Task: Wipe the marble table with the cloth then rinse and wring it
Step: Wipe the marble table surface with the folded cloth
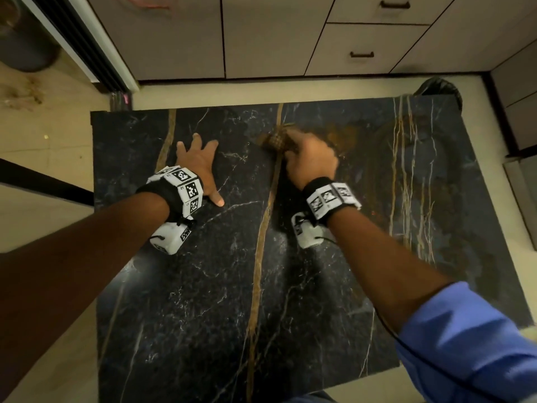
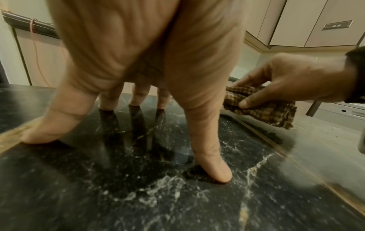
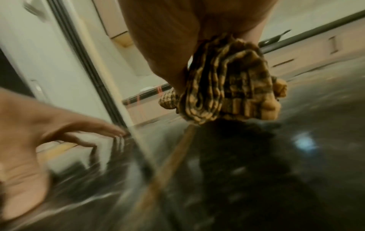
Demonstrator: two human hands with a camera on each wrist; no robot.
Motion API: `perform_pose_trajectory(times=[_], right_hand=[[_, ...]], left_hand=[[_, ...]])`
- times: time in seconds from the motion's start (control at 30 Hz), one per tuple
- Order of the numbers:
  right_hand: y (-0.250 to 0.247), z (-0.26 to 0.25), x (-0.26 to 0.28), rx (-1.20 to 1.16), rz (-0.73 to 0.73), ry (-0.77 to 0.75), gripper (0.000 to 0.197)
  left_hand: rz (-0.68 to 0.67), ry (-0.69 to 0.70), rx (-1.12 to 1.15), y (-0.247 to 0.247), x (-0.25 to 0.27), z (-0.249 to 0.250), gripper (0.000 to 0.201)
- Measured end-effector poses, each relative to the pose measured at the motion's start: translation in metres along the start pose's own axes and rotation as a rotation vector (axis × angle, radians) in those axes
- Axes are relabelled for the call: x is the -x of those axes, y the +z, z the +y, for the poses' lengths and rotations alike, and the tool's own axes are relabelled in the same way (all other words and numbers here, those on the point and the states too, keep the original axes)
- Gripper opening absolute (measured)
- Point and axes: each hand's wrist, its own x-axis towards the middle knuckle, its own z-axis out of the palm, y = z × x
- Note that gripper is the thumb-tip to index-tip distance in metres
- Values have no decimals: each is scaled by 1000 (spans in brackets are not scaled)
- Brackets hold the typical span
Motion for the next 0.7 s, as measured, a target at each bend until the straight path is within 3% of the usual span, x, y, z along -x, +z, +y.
perform_pose_trajectory(times=[0.1, 0.2, 0.4, 0.5, 0.6, 0.7], right_hand=[[26, -48, 14, -29, -78, -214, 39], [28, -52, -5, 6, -98, -217, 38], [-23, 29, -71, 47, -50, 247, 41], [-33, 41, -71, 14, -23, 339, 44], [-20, 6, -53, -11, 5, 169, 46], [7, -44, -32, -75, -65, -40, 45]], left_hand=[[-7, 1, -32, 1, -1, 0, 142], [-6, -2, -15, 2, -3, -1, 143], [-22, -1, 18, 4, -5, -4, 143], [-25, -7, 52, 6, -7, -4, 143], [-23, -4, 48, 7, -10, -4, 144], [-28, 6, 56, 8, -11, -6, 145]])
